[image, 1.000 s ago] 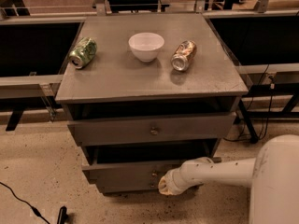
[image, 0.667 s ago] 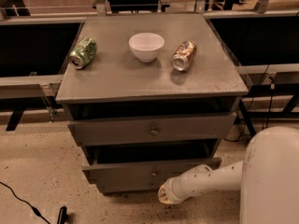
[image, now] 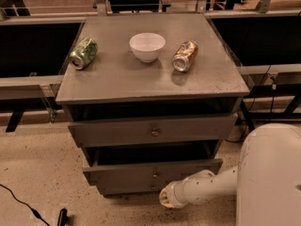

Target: Close middle drawer

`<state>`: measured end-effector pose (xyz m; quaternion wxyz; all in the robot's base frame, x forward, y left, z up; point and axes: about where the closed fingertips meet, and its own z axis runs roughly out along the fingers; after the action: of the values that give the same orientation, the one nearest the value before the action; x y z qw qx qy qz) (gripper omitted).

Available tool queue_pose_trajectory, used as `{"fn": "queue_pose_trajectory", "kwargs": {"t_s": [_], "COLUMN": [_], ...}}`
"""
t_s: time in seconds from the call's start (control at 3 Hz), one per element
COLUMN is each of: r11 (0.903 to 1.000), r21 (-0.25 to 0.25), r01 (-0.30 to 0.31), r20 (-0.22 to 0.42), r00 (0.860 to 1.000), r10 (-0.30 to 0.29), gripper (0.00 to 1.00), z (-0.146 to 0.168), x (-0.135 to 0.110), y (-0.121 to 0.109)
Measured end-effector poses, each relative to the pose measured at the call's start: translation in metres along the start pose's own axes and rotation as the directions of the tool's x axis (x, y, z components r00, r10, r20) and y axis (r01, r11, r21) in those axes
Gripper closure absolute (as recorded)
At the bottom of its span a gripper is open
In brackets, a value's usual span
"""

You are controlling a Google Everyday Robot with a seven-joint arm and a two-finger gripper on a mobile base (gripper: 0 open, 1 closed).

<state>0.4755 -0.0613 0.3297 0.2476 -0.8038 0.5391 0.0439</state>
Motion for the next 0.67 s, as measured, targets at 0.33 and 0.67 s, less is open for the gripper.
{"fn": "queue_pose_trajectory", "kwargs": {"t_s": [0.33, 0.67], "r11": [0.9994, 0.9988], "r21": [0.034, 0.044], "r01": [0.000, -0.021], "r20": [0.010, 0.045], "r00": [1.000, 0.999], "r10": [-0.001, 0.019], "gripper": [1.00, 1.00], "z": [-0.002, 0.001], "x": [0.000, 0.006], "y": [-0.026, -0.059]}}
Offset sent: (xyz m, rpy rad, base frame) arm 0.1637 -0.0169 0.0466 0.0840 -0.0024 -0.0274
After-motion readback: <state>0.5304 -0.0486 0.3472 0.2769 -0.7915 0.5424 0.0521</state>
